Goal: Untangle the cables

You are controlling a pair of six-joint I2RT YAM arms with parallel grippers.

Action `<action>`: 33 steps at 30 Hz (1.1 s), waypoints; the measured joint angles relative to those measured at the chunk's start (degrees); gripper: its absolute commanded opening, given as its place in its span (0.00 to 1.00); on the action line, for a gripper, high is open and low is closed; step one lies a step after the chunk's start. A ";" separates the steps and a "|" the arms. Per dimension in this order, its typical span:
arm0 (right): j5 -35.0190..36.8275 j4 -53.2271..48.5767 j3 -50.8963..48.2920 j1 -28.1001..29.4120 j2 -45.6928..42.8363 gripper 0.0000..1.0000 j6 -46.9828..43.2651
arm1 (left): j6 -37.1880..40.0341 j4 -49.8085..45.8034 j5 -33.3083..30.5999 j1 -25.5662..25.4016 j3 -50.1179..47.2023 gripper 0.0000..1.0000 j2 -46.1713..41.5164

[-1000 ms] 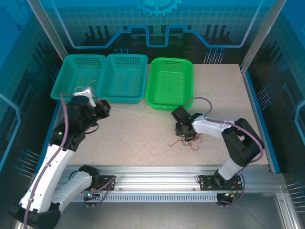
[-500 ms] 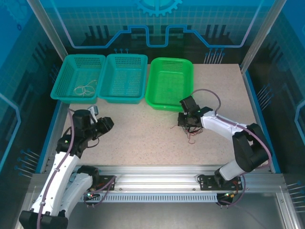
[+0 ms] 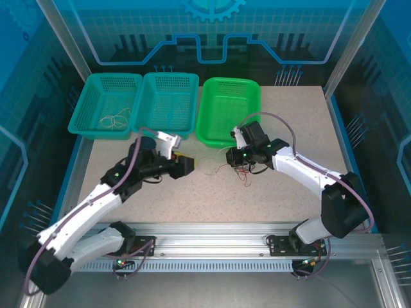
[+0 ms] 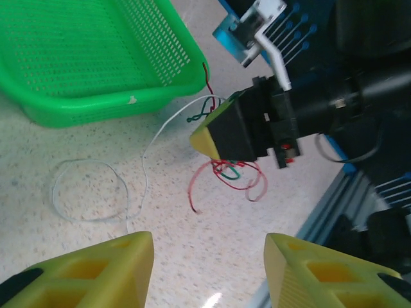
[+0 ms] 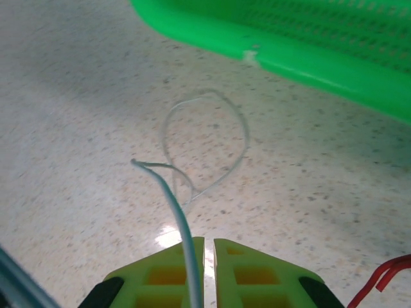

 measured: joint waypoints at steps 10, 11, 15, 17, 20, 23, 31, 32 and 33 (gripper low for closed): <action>-6.27 -0.07 0.15 2.40 -3.37 0.00 -3.13 | 8.33 14.56 2.19 -0.42 0.15 0.69 16.44; -6.51 -0.15 0.22 2.43 -3.37 0.00 -3.21 | 8.90 15.08 2.62 -0.50 0.48 0.70 17.86; -7.43 -0.55 0.87 2.51 -3.37 0.00 -3.56 | 10.49 16.02 3.50 -0.85 1.84 0.72 23.39; -7.89 -0.52 1.27 2.64 -3.37 0.00 -3.74 | 10.80 16.57 3.50 -1.03 1.86 0.72 25.35; -8.63 -0.57 1.88 3.17 -3.37 0.00 -4.04 | 10.82 17.11 2.91 -1.16 2.45 0.68 28.11; -8.17 -0.72 2.10 3.10 -3.30 0.00 -4.17 | 10.78 18.32 0.94 -1.20 3.63 0.64 30.34; -9.60 -0.74 2.25 3.63 -3.23 0.00 -4.15 | 8.02 26.45 -1.88 -1.27 4.31 0.00 30.84; -9.51 -0.74 2.23 3.63 -3.23 0.00 -4.13 | 7.65 26.75 -2.19 -1.27 4.31 0.00 30.67; -9.14 -0.76 2.21 3.61 -3.23 0.01 -4.11 | 7.04 26.77 -2.64 -1.27 4.31 0.00 30.29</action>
